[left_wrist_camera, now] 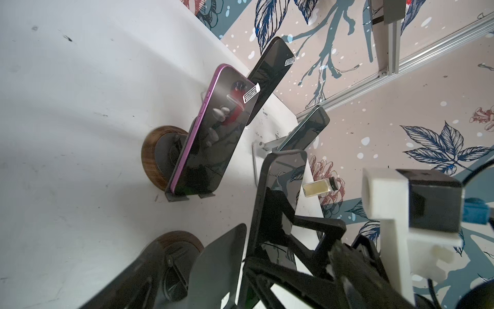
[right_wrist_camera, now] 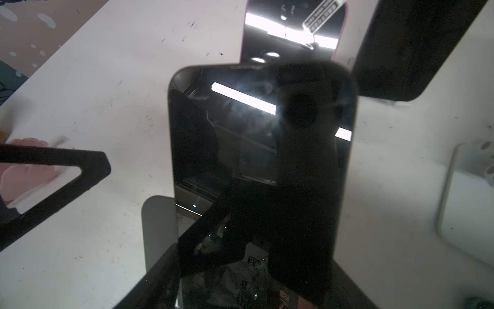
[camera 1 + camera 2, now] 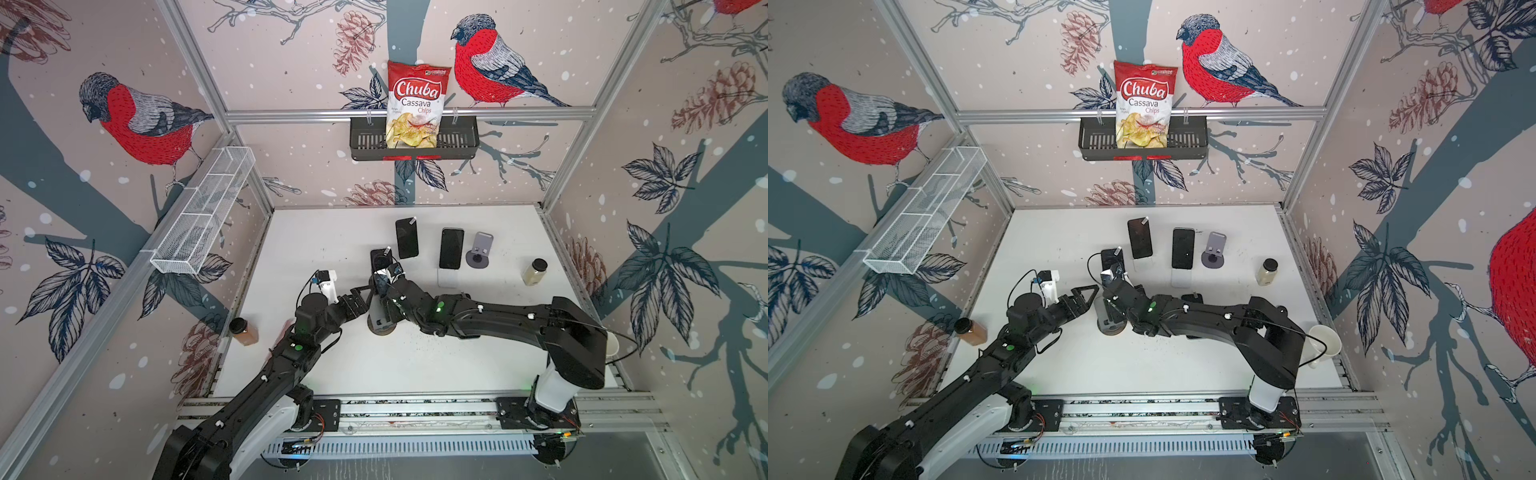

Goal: Remove the phone from the phone stand
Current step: Remove the phone from the phone stand, then place the phone at the center of the table.

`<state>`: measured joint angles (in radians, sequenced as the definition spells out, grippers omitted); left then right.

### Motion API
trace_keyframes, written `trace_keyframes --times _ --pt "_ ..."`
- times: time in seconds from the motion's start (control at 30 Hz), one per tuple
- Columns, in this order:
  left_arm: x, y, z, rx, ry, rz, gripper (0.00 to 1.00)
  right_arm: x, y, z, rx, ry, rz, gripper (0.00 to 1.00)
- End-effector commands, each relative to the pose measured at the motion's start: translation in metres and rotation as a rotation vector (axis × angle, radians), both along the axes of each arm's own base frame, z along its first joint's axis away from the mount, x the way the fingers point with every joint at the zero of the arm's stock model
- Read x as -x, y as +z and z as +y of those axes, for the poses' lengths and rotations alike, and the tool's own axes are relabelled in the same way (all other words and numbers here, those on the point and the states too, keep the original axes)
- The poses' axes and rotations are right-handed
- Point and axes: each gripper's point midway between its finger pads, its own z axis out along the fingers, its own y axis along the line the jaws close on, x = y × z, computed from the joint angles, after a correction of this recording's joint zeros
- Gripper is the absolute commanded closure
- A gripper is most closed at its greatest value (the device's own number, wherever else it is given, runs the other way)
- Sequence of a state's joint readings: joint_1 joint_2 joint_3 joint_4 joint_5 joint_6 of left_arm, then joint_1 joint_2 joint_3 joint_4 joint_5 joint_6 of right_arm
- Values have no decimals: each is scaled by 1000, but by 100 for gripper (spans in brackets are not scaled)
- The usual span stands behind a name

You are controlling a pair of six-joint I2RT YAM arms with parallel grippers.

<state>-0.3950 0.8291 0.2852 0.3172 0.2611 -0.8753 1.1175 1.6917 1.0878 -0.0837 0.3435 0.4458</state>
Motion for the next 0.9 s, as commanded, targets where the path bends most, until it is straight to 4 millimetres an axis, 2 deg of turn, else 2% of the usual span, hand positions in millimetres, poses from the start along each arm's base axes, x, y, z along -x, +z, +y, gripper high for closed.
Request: trace_keyframes --times 0.0,0.2,0.37,0.67,0.87 --pt "-2 11 -5 9 -26 -45 3 -7 10 -9 -39 -46 -22 36" --pt "-3 7 -9 -6 -37 -33 3 -13 10 -39 -52 -95 -1 36" --pt "-4 1 -17 -68 -47 -17 3 -16 2 -69 -41 -133 25 37" --pt "-8 -2 -30 -105 -73 -15 3 -19 -15 -133 -23 -212 78 37" --pt "-9 -3 -33 -111 -79 -16 3 -23 -29 -183 -1 -296 125 37"
